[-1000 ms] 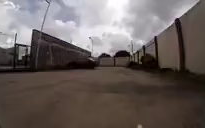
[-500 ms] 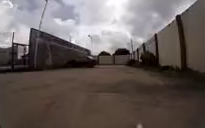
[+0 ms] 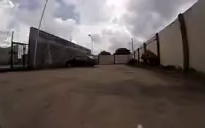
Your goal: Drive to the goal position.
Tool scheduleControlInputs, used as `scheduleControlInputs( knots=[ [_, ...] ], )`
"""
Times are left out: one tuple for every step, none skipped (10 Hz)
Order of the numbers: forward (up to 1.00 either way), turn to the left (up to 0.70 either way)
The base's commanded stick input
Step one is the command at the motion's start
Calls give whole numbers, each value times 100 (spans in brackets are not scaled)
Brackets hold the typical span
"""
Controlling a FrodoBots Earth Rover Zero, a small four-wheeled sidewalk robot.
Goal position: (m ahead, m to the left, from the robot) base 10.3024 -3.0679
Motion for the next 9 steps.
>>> scheduleControlInputs(
  knots=[
    [30, 0],
    [30, 0],
    [30, 0],
    [30, 0],
    [30, 0],
    [30, 0],
    [30, 0],
    [30, 0],
    [30, 0]
  ],
)
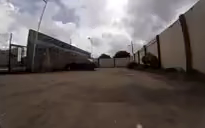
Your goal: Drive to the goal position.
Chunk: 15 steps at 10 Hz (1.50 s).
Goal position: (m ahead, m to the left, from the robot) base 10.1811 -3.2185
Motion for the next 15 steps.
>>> scheduleControlInputs(
  knots=[
    [30, 0],
    [30, 0],
    [30, 0],
    [30, 0],
    [30, 0],
    [30, 0],
    [30, 0],
    [30, 0],
    [30, 0],
    [30, 0],
    [30, 0],
    [30, 0],
    [30, 0],
    [30, 0],
    [30, 0]
  ],
)
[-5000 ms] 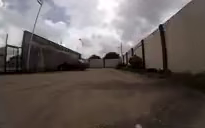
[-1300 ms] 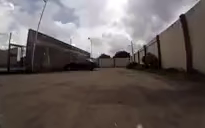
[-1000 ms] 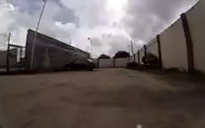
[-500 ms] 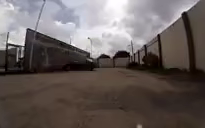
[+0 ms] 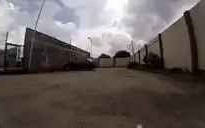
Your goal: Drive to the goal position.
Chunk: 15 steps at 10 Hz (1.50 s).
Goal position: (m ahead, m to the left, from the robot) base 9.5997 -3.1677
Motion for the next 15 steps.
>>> scheduleControlInputs(
  knots=[
    [30, 0],
    [30, 0],
    [30, 0],
    [30, 0],
    [30, 0],
    [30, 0],
    [30, 0],
    [30, 0],
    [30, 0],
    [30, 0],
    [30, 0],
    [30, 0],
    [30, 0],
    [30, 0],
    [30, 0]
  ],
)
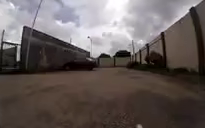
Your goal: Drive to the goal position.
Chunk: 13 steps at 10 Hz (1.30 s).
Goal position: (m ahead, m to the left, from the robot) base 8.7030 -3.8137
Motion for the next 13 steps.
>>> scheduleControlInputs(
  knots=[
    [30, 0],
    [30, 0],
    [30, 0],
    [30, 0],
    [30, 0],
    [30, 0],
    [30, 0],
    [30, 0],
    [30, 0],
    [30, 0],
    [30, 0],
    [30, 0],
    [30, 0]
  ],
)
